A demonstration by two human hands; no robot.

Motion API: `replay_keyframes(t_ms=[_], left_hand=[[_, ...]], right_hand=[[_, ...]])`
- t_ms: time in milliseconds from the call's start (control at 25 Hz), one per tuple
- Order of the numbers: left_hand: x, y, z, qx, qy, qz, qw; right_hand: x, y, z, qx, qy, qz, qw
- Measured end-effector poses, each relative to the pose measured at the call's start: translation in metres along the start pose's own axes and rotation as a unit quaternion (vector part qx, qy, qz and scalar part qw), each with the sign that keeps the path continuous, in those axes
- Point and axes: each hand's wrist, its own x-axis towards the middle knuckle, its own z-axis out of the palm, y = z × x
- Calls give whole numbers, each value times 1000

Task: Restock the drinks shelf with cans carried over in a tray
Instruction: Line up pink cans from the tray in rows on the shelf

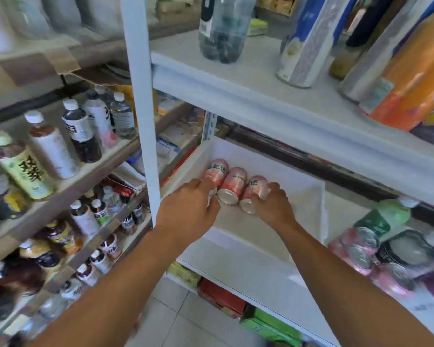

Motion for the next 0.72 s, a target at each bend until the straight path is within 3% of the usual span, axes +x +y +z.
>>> replay_keyframes(t_ms=[240, 440, 600, 720], left_hand=[[20, 0, 30, -7, 5, 0, 1000], [27, 0, 36, -6, 13, 9, 1000], [25, -3, 28, 5, 18, 9, 1000], [20, -1, 8, 13, 11, 6, 1000]], right_hand=[[38, 2, 32, 60, 11, 63, 996], [52, 2, 35, 103, -24, 121, 987], [50, 9, 23, 197, -62, 166, 964], [27, 12, 1, 274, -84, 147, 947]])
